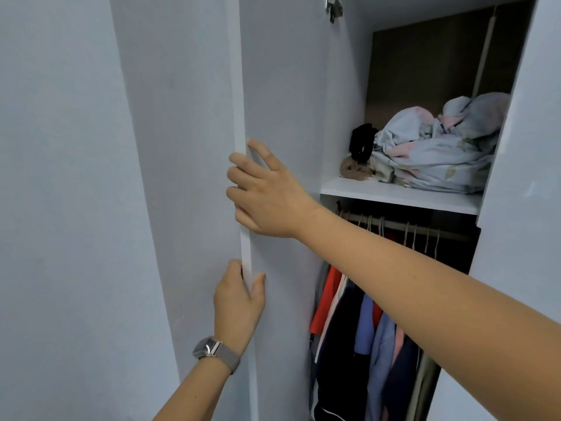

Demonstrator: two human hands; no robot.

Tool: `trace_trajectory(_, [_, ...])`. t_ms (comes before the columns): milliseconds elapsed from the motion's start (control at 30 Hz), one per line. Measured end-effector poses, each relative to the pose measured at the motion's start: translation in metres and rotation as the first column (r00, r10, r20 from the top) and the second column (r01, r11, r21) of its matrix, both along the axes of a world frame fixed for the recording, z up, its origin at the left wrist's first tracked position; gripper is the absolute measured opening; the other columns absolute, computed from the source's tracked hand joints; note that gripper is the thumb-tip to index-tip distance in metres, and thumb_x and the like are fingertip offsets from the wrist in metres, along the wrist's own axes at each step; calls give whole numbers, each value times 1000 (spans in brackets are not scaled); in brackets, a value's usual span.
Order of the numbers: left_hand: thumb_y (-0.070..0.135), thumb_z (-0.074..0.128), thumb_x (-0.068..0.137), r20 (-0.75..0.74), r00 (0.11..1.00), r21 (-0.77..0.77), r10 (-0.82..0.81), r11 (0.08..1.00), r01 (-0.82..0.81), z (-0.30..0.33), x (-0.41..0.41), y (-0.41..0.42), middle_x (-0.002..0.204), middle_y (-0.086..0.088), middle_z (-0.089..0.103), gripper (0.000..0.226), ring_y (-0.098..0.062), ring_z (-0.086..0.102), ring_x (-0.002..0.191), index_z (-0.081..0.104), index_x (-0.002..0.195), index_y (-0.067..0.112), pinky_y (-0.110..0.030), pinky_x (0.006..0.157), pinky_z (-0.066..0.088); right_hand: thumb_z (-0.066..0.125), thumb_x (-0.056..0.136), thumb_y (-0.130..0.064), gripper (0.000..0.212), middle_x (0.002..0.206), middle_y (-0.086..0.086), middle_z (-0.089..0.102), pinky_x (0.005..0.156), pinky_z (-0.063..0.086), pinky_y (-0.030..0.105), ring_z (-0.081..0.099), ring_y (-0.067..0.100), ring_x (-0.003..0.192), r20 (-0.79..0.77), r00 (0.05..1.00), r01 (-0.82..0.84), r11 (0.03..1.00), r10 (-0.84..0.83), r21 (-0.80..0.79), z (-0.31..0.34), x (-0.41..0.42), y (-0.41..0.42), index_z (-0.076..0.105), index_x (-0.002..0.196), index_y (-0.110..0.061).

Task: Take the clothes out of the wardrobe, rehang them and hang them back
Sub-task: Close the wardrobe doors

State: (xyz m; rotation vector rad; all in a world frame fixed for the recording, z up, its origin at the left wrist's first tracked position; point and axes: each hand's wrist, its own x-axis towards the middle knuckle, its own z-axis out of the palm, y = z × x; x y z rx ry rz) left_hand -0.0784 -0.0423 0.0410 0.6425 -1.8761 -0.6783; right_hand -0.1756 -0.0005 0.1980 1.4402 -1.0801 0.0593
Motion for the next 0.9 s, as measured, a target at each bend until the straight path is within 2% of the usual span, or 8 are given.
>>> trace_trajectory(133, [23,65,85,21,999,-31,-31,999,32,-4,-11,31,58,9,37,42,-7,37,48,27,68,29,-18,45,22,44,83,-19,22,85,7,59,112,29,54,57,30,115,40,998,-35,997,38,-67,-7,-13,33,58,69,-8])
trace_trajectory(233, [26,66,83,31,996,-105,-80,991,83,-8,-25,55,67,8,46,29,-8,46,57,38,76,26,-14,48,28,47,82,-17,20,84,7,60,113,28,53,57,30,115,47,998,-27,996,32,-90,-9,-25,66,59,70,-8])
trace_trajectory(367, [32,68,80,31,956,-103,-292,950,294,-15,-45,86,89,20,46,31,2,52,84,43,97,30,-8,69,45,49,83,-19,18,86,7,62,108,34,50,55,29,117,39,999,25,994,-21,-111,-12,-49,114,61,74,-10])
trace_trajectory(467, [42,61,82,84,885,-106,-458,879,465,-22,-56,107,107,22,45,40,8,46,106,44,116,30,-3,89,36,48,82,-19,15,87,6,62,96,40,48,55,31,119,40,995,99,985,-94,-141,-14,-69,148,60,76,-12])
trace_trajectory(567, [35,53,88,227,803,-159,-551,793,588,-29,-70,126,125,18,40,49,9,39,115,40,134,23,2,96,25,47,83,-19,15,92,5,63,92,39,47,53,30,123,49,976,218,963,-213,-158,-17,-92,184,60,79,-14])
trace_trajectory(667, [27,47,90,415,720,-227,-556,703,674,-39,-95,141,147,13,25,61,-1,34,129,23,147,27,-9,106,25,45,87,-20,18,101,3,63,92,39,47,48,27,130,100,920,390,906,-378,-164,-21,-120,219,62,86,-15])
trace_trajectory(767, [22,45,90,570,672,-241,-474,685,687,-50,-126,156,157,7,4,63,-17,37,127,22,146,39,-25,108,32,48,87,-23,23,114,3,60,97,35,47,41,24,137,190,826,556,823,-531,-115,-28,-147,251,63,102,-14])
trace_trajectory(900, [15,47,89,437,764,-258,-475,747,612,-50,-172,180,158,7,2,70,-17,33,134,16,148,35,-25,109,32,57,86,-36,50,137,2,52,105,27,49,35,23,141,223,719,673,739,-658,8,-34,-178,286,55,130,-13])
